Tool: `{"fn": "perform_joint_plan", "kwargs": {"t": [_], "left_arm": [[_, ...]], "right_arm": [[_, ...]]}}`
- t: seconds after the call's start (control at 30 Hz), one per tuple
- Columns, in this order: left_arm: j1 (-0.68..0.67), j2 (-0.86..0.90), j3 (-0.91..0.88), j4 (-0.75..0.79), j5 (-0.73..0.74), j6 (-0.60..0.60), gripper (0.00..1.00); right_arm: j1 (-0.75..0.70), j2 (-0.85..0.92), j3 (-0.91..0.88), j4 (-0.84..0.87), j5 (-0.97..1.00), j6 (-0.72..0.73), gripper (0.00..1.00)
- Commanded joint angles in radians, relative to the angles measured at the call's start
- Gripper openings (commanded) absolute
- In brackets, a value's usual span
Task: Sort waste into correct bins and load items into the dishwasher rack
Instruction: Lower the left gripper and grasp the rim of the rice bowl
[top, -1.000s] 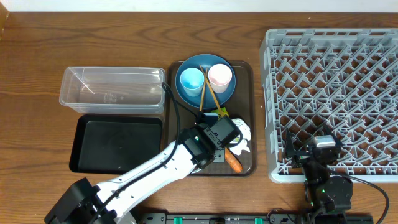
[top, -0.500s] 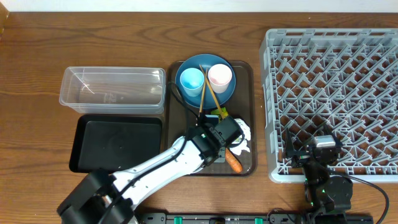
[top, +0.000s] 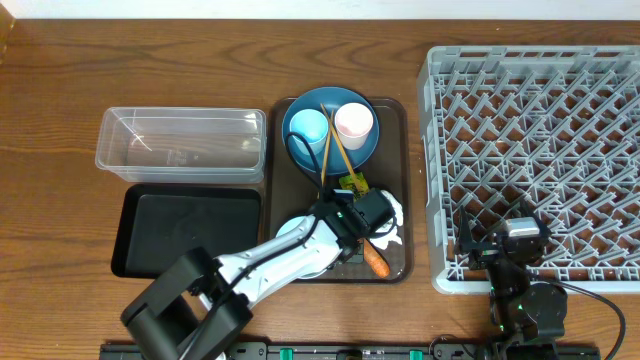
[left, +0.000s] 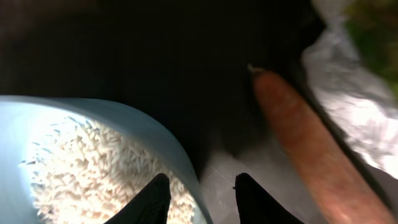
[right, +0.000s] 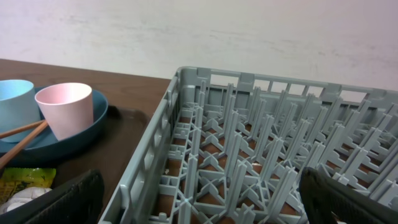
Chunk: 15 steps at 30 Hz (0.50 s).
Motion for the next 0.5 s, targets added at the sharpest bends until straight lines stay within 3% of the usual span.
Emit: {"fn": "perform_joint_plan", "kwargs": {"t": [0.0,0.47], "left_arm": [[-0.002,0.014,-0.019,0.002,-0.020,-0.004,0.36],[0.000,-0.060,-0.018,-0.001,-0.063,-0.004,0.35]], "right_arm": [[0.006,-0.007,-0.001,-0.004,0.000,-0.013,0.99],[0.006,-0.007,-0.001,-0.004,0.000,-0.013,0.99]]}}
